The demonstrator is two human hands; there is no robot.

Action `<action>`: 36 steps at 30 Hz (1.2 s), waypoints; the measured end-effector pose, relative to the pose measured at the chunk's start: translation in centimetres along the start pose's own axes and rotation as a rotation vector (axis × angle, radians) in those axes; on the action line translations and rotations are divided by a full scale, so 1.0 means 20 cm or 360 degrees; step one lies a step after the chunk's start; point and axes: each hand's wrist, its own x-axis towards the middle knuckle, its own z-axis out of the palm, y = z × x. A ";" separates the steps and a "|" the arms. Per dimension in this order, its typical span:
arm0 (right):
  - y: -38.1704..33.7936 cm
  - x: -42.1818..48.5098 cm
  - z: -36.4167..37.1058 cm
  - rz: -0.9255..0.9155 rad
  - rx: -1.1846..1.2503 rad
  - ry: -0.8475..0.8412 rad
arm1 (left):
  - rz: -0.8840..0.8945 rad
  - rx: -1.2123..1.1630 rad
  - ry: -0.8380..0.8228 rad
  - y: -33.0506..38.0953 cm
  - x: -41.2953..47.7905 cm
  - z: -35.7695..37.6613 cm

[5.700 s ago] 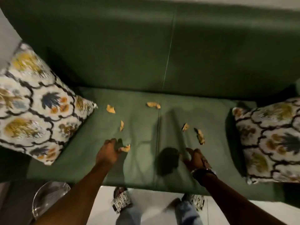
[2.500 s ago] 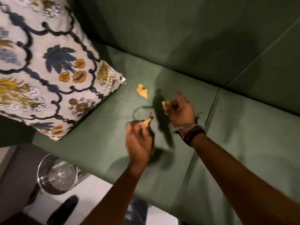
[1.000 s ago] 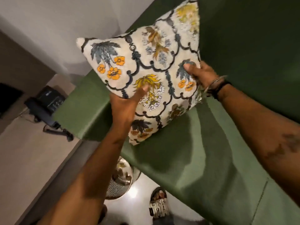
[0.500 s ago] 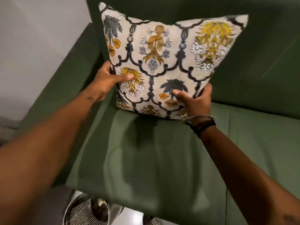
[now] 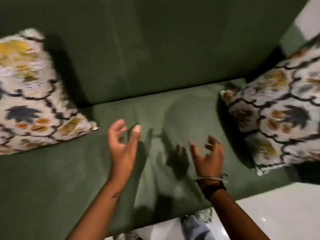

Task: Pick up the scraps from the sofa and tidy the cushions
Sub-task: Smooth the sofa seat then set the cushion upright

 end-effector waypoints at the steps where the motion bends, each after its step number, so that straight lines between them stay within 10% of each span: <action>1: 0.12 0.10 -0.18 0.0121 -0.0013 0.0227 | 0.0015 0.0110 -0.0267 0.02 -0.04 0.22; 6: 0.53 0.47 -0.80 0.0772 0.0305 0.0663 | -0.0169 0.0114 -0.1164 0.18 -0.06 1.25; 14: 0.66 0.83 -0.96 0.0550 0.0674 0.0448 | -0.0239 0.0296 -0.1733 0.33 0.09 2.15; 20: 0.52 0.90 -1.03 0.0389 0.0809 0.0288 | -0.0092 0.0143 -0.1222 0.33 0.04 1.76; 29: 0.02 1.44 -0.65 -0.0282 0.0565 -0.0729 | 0.0151 -0.0062 -0.0266 0.28 0.09 1.11; 36: -0.10 1.33 -0.51 -0.0190 0.0144 -0.0483 | -0.0124 0.0187 -0.0241 0.28 0.08 0.98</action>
